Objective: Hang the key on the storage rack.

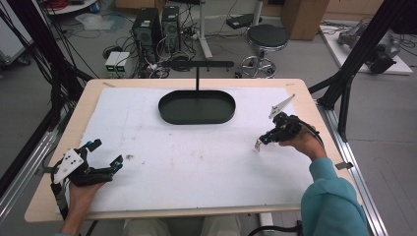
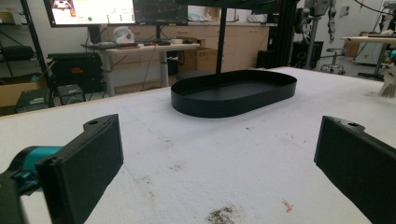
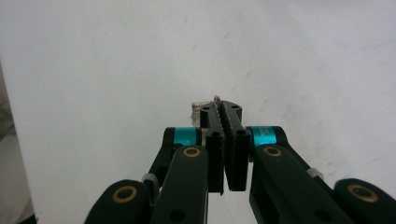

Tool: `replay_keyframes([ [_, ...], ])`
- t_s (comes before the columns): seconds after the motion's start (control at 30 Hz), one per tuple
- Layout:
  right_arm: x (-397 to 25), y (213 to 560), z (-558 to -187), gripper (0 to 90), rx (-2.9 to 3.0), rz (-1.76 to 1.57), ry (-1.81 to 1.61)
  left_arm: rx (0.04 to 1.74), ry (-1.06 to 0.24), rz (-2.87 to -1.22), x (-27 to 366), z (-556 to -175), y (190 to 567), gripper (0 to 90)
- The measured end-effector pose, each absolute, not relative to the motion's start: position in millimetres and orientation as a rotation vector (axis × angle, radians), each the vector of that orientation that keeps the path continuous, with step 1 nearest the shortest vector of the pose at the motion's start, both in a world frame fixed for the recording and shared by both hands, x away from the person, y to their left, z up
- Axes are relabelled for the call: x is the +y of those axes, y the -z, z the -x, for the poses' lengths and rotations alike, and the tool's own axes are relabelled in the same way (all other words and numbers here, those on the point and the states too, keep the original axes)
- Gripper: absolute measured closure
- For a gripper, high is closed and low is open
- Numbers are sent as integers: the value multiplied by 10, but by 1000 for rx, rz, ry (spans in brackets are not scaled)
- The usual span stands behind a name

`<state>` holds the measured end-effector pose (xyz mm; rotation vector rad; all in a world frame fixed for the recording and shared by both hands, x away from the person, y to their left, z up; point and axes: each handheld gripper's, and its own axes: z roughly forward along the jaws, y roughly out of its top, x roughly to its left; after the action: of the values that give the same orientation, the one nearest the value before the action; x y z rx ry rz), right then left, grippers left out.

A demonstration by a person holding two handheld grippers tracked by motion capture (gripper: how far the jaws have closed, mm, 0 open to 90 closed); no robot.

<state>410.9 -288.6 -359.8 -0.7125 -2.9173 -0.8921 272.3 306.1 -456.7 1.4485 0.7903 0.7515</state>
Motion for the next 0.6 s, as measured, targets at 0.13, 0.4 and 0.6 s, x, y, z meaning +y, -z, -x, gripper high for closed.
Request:
replay_keyframes([
  [0.13, -2865, 3387, -4154, 890, -2900, 736, 1009, 791, -751, -1449, 3059, -2721, 4567, 17],
  [0.4, -2756, 2982, -4328, 889, -2874, 777, 1222, 793, -752, -1447, 3063, -2723, 4567, 17],
  [0.6, -2620, 2728, -4544, 889, -2873, 823, 1291, 795, -752, -1448, 3062, -2723, 4566, 17],
])
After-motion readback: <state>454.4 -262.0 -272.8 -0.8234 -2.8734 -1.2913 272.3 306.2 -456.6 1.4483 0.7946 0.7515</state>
